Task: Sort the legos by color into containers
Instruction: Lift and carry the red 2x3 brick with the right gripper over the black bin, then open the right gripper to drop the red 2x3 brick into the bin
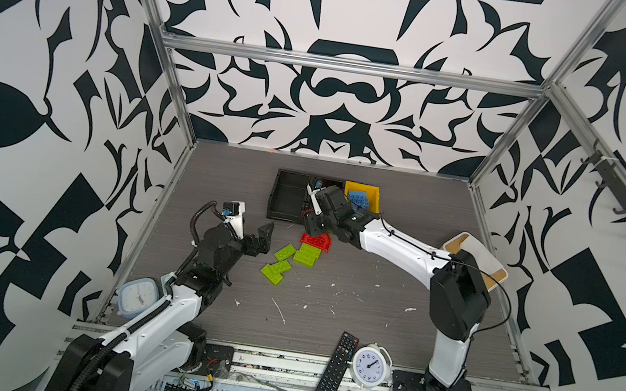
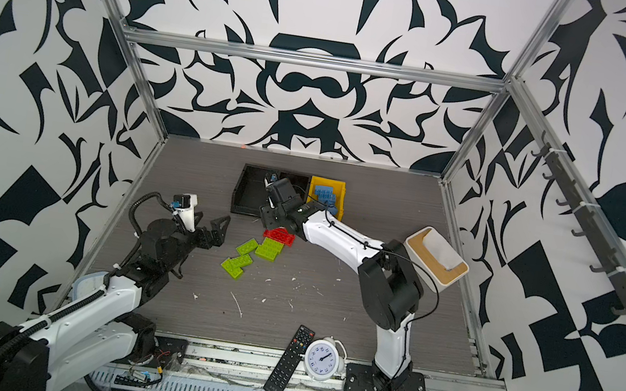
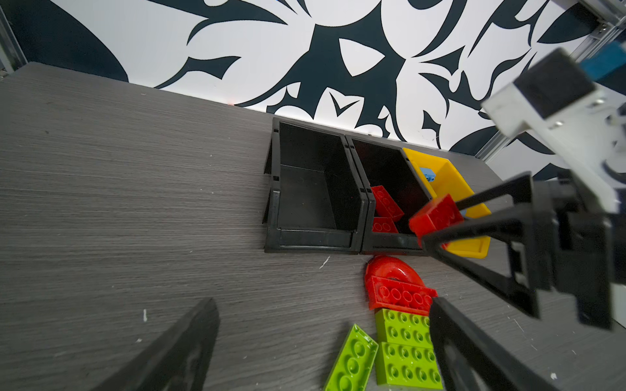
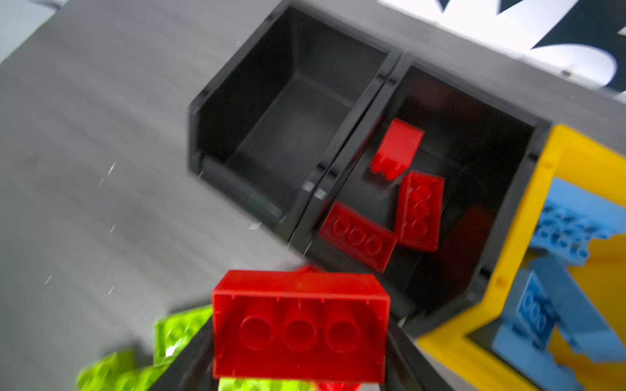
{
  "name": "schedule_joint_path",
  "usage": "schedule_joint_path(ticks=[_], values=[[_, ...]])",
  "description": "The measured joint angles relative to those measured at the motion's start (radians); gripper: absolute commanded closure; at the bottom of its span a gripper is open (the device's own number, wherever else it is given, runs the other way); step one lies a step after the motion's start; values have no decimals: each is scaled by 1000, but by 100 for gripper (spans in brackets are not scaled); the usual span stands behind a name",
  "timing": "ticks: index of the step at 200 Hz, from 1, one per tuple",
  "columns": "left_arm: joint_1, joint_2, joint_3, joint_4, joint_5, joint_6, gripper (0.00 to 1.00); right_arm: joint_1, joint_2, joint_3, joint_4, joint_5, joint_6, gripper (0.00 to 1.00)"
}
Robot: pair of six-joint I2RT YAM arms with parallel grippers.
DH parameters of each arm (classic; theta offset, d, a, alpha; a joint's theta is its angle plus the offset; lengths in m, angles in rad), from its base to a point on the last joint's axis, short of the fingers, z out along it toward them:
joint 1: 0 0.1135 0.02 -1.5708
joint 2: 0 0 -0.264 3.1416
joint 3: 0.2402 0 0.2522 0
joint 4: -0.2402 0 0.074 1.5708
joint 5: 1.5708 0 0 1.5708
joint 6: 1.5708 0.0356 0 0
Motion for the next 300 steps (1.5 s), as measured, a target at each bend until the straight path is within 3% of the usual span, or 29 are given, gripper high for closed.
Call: schedule_joint_path(ticks=[46, 116, 143, 180, 224, 300], values=[[0, 13, 0, 0, 3, 0, 1, -68, 118, 50, 47, 18, 24, 48], [0, 37, 0, 4, 11, -3, 1, -71, 218, 158, 68, 72, 45, 43], [0, 37, 0, 5, 11, -3, 1, -72, 245, 191, 67, 93, 50, 23], [0, 37, 0, 5, 11, -3, 1, -75, 257, 200, 66, 106, 49, 17], [0, 35, 0, 5, 11, -3, 1, -71, 201, 157, 64, 69, 52, 17], [0, 10, 0, 4, 11, -3, 1, 41, -69, -105, 65, 39, 82, 17]])
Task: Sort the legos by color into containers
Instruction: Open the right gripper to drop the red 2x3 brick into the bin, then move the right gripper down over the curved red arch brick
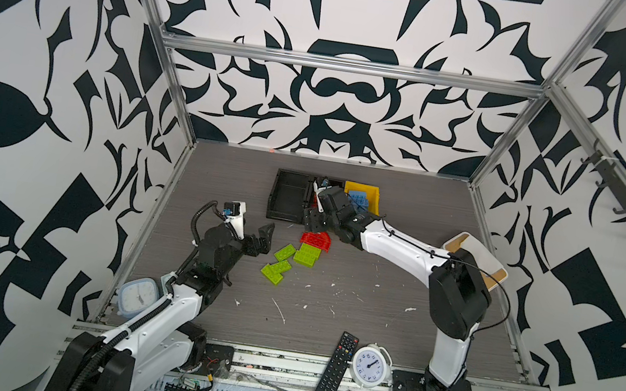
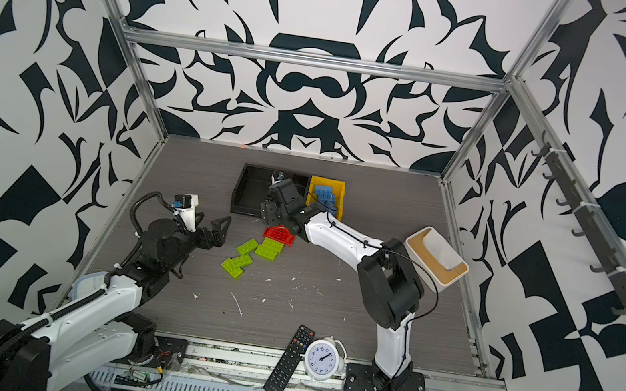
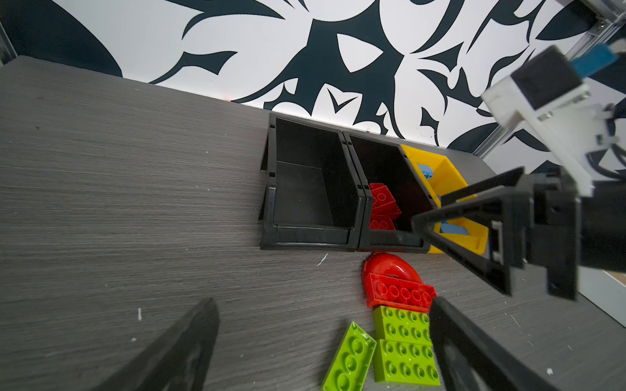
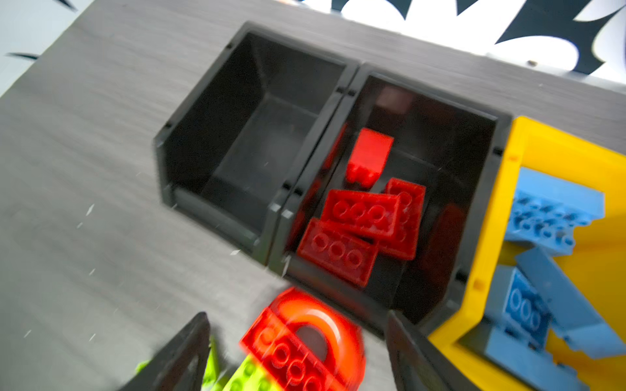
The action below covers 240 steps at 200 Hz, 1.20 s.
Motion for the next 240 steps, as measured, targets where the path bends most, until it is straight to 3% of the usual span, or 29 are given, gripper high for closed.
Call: schedule_joint_path(ticks=[32, 81, 138, 240], values=[[0, 0, 0, 0, 0, 0, 1, 25, -35, -101, 0, -3, 28, 17], [0, 2, 0, 0, 0, 0, 1, 9, -10, -129, -37, -61, 15, 37], [0, 2, 0, 0, 0, 0, 1, 5, 98, 22, -138, -133, -63, 37], [0, 2, 0, 0, 0, 1, 0, 5, 233, 154, -237, -105, -135, 38]])
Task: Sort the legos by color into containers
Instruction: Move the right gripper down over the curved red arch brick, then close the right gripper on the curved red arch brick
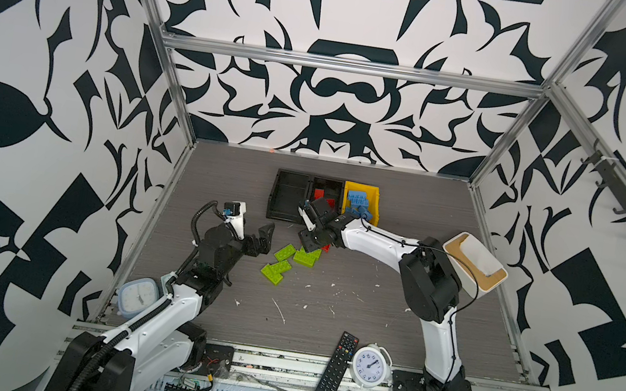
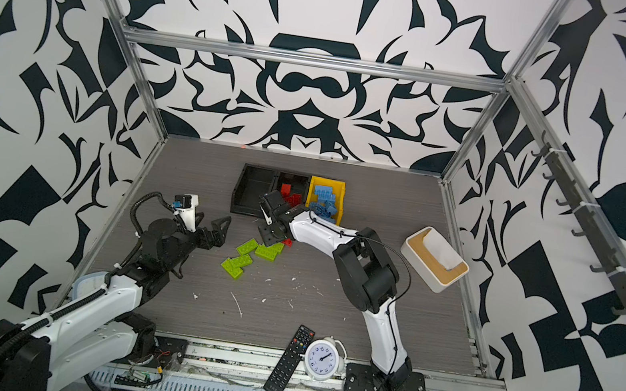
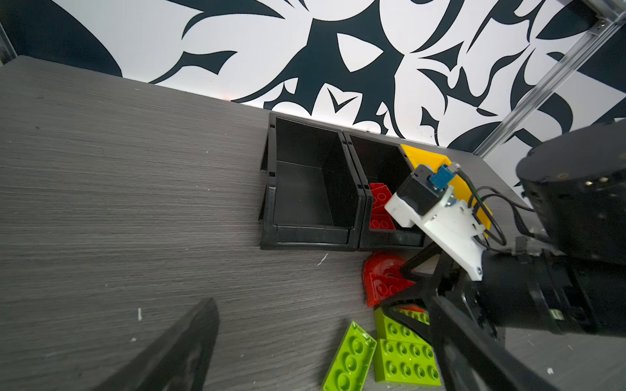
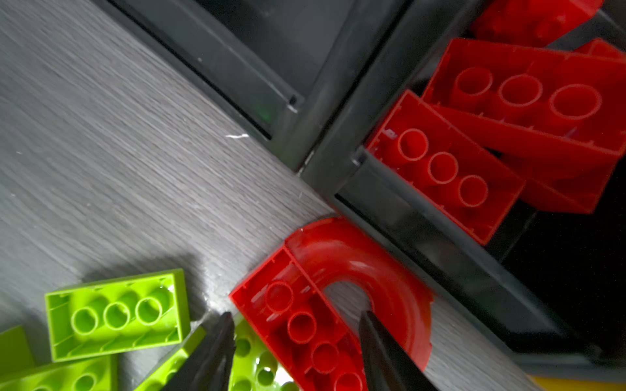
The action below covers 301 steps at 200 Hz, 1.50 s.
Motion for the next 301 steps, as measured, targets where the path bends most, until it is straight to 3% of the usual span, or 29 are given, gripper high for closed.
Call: schedule_joint_path(ticks=[140, 208, 264, 301], values=[[0, 0, 0, 0, 0, 2, 1, 5, 26, 38, -113, -49, 44, 43], [0, 9, 0, 0, 0, 2, 1, 19, 31, 55, -162, 13, 53, 43], [0, 8, 0, 0, 0, 2, 1, 20, 83, 104, -148, 50, 39, 56], [0, 6, 0, 0, 0, 2, 1, 20, 82, 103, -142, 63, 35, 70]])
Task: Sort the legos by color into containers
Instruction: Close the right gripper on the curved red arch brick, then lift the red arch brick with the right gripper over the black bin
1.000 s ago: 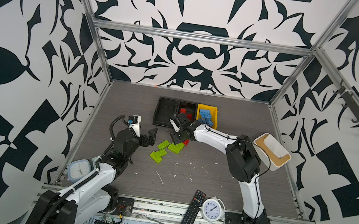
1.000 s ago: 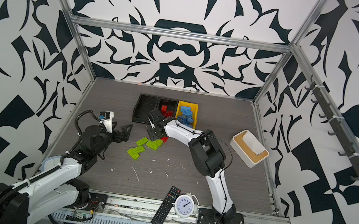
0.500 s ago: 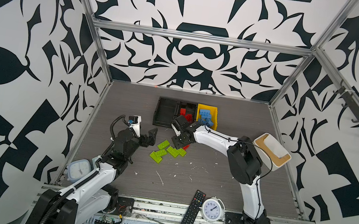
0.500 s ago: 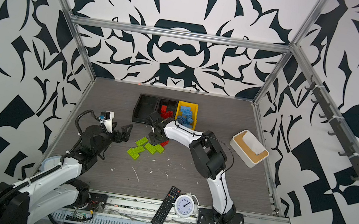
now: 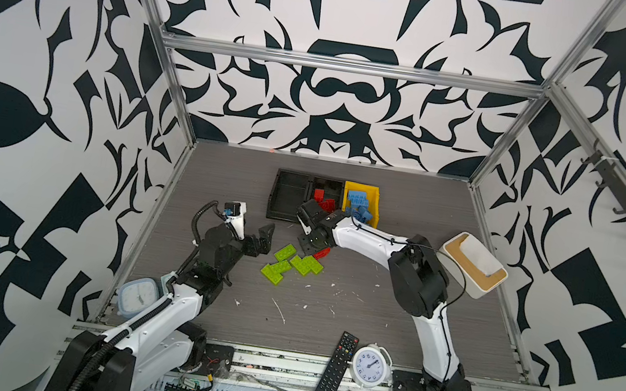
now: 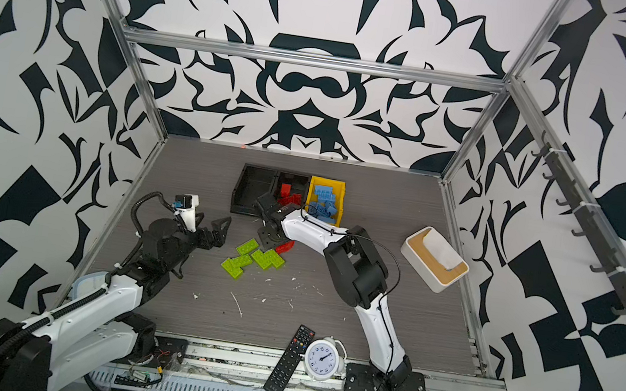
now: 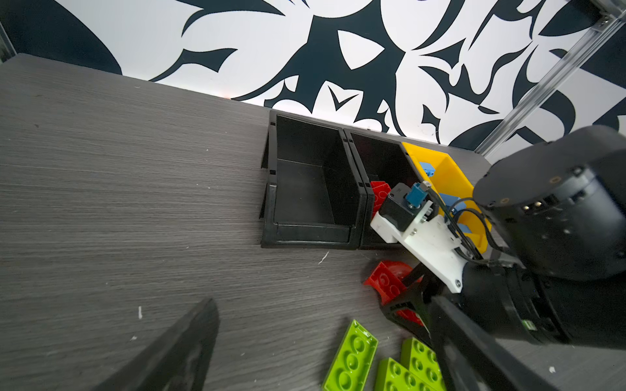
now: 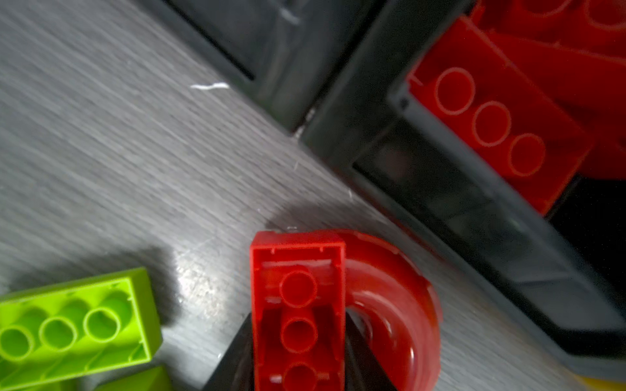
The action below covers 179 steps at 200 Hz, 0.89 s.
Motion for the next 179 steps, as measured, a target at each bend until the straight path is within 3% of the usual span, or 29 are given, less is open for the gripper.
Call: schedule_joint_path(ticks=[59, 121, 179], values=[[0, -8, 0, 0, 0, 0, 1, 0, -37, -28, 20, 12, -5, 77], [0, -10, 0, 0, 0, 0, 1, -10, -176, -27, 28, 16, -20, 79], [0, -10, 0, 0, 0, 0, 1, -71, -95, 85, 109, 23, -39, 80]])
